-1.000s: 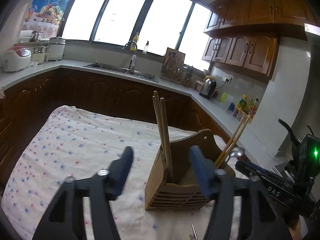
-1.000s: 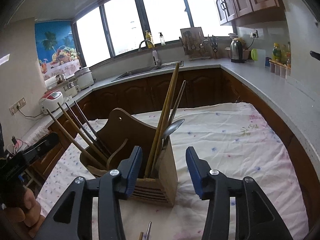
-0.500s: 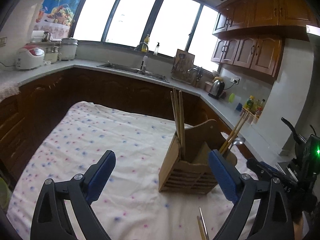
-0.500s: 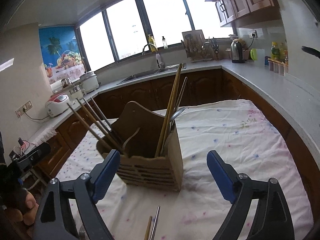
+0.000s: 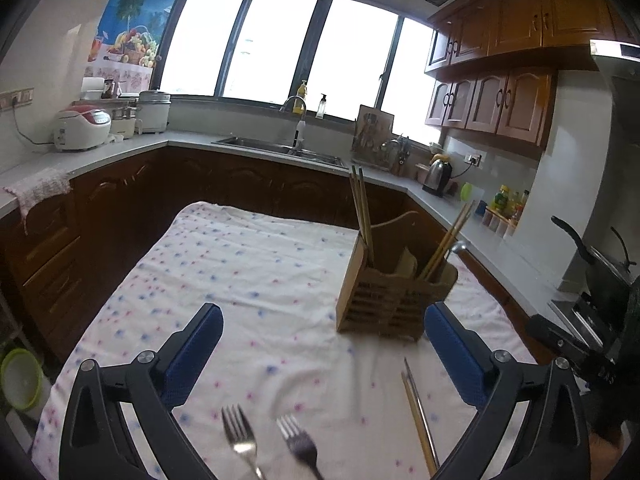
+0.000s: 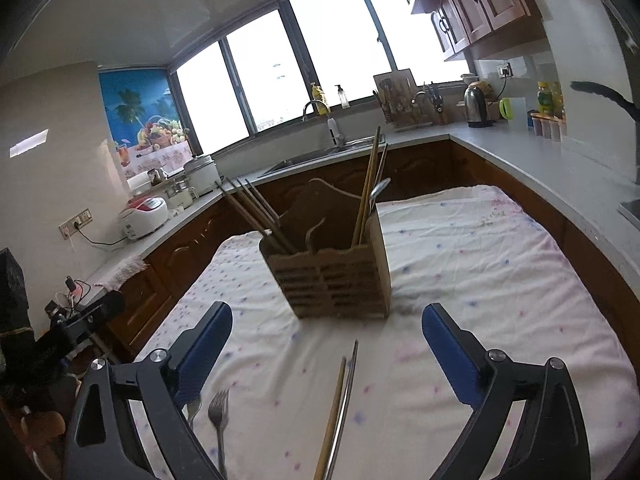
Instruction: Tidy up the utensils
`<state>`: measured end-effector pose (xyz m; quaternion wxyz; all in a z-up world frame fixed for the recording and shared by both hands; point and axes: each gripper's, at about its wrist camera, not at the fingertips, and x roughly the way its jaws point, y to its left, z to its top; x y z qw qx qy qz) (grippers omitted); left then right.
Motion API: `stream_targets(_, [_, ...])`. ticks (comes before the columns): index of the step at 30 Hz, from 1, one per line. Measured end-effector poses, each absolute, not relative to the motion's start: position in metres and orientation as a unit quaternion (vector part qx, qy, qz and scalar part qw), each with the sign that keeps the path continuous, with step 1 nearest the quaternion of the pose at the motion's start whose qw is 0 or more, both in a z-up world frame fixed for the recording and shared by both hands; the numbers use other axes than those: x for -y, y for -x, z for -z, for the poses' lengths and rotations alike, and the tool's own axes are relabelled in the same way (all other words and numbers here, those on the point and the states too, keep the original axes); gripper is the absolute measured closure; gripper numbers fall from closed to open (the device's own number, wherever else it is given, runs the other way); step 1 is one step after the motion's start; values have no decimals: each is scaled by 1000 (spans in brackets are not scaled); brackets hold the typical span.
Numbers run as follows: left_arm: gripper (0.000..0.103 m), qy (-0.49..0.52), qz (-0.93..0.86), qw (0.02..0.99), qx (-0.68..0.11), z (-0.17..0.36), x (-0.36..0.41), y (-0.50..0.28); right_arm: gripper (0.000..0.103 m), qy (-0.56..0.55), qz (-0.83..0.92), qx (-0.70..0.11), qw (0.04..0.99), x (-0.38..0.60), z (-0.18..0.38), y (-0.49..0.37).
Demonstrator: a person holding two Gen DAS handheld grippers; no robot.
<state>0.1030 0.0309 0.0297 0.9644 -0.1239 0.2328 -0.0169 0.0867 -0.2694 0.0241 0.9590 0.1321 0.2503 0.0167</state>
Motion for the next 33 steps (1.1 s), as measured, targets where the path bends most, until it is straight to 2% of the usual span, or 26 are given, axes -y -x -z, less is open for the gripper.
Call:
stream_targets(14, [1, 109, 19, 975, -191, -16, -26, -21, 4, -161, -5, -246, 956, 261, 12, -16])
stream_targets(21, [1, 113, 14, 976, -186, -8, -26, 0, 4, -152, 0, -233, 961, 264, -4, 3])
stream_targets(24, [1, 92, 17, 974, -206, -19, -25, 1, 4, -134, 0, -202, 970, 262, -27, 16])
stream_targets(27, [1, 92, 20, 980, -178, -34, -28, 16, 0, -109, 0, -161, 981, 255, -44, 32])
stream_targets(33, [1, 43, -11, 986, -160, -15, -15, 38, 0, -60, 10, -126, 990, 230, -20, 54])
